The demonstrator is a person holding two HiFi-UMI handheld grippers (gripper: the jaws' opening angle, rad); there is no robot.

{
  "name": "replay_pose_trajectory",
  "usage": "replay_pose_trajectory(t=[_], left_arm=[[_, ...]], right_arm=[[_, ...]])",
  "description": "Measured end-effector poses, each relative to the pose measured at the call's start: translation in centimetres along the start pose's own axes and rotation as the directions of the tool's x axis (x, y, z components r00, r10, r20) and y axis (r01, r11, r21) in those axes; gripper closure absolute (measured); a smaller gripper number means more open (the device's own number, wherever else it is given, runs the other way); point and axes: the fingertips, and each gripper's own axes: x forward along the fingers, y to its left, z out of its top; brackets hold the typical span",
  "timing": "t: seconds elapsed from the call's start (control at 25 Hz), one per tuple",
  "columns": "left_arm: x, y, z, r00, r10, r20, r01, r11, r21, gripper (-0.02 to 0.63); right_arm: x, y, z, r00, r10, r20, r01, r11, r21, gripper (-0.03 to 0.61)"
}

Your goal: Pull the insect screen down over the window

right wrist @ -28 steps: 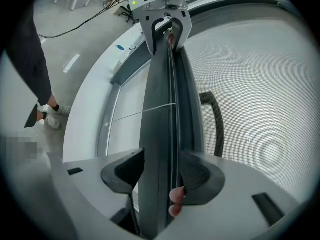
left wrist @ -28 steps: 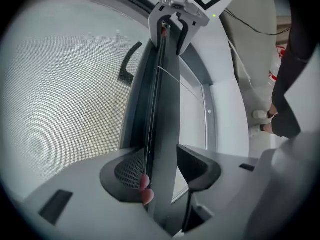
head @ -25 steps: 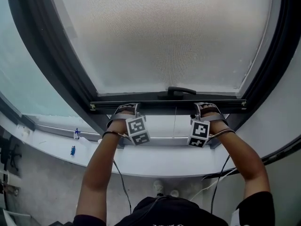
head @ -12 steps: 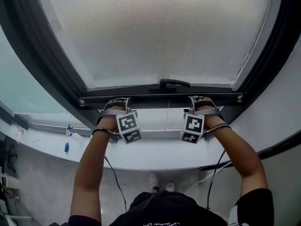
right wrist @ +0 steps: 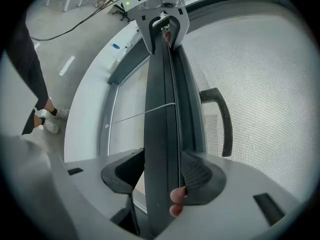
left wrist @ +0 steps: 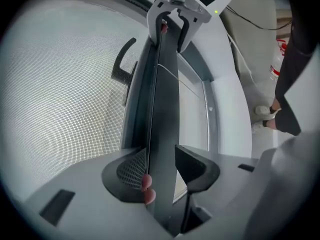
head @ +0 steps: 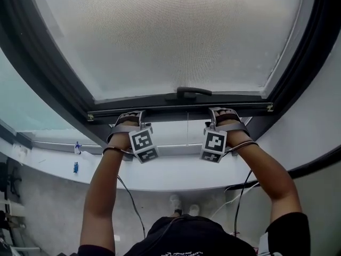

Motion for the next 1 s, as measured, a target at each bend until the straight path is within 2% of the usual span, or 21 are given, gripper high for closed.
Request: replay_pose_trajectory(t=[0.12, 0.28, 0.4, 0.48, 0.56, 0.72, 0.84, 1.0], left_arm=[[0.0, 0.3, 0.3, 1.0, 0.017, 0.022, -0.016, 1.0, -0.013, 0.434], [0.8, 0.8, 0.8, 0.995, 0.077, 0.068, -0.075, 0.997, -0.031, 0.434], [0.9, 1.4, 0.6, 0.994, 0.08, 0.08, -0.079, 0.997, -0.019, 0.471], [0.7, 1.2, 0.3, 0.997, 0.062, 0.055, -0.062, 0.998, 0.005, 0.471], [0.6, 1.1, 0.2, 0.998, 0.054, 0.034, -0.054, 0.998, 0.018, 0.471], [0.8, 1.5, 0.7, 0.994, 0.081, 0.079, -0.081, 0.997, 0.0, 0.469], [0.7, 1.7, 0.7, 0.996, 0.064, 0.066, -0.065, 0.998, 0.017, 0.471], [0.6, 1.6, 0.9, 0.996, 0.065, 0.057, -0.066, 0.998, 0.024, 0.47]], right_arm=[[0.1, -0.1, -0.1, 1.0, -0.014, -0.003, 0.014, 1.0, -0.009, 0.359], [0.3, -0.4, 0.1, 0.999, -0.036, 0.02, 0.036, 0.999, 0.001, 0.359], [-0.2, -0.5, -0.1, 0.998, 0.058, 0.009, -0.058, 0.998, 0.008, 0.373], [-0.3, -0.4, -0.7, 0.996, 0.085, -0.037, -0.086, 0.996, -0.03, 0.376], [-0.2, -0.3, -0.8, 0.997, 0.056, -0.053, -0.059, 0.997, -0.059, 0.376], [0.2, -0.8, -0.2, 1.0, -0.01, 0.007, 0.01, 0.999, -0.031, 0.376], [0.0, -1.5, 0.0, 0.999, -0.008, 0.031, 0.008, 1.0, 0.012, 0.406], [0.1, -1.5, 0.0, 1.0, -0.012, 0.022, 0.012, 1.0, 0.001, 0.419]])
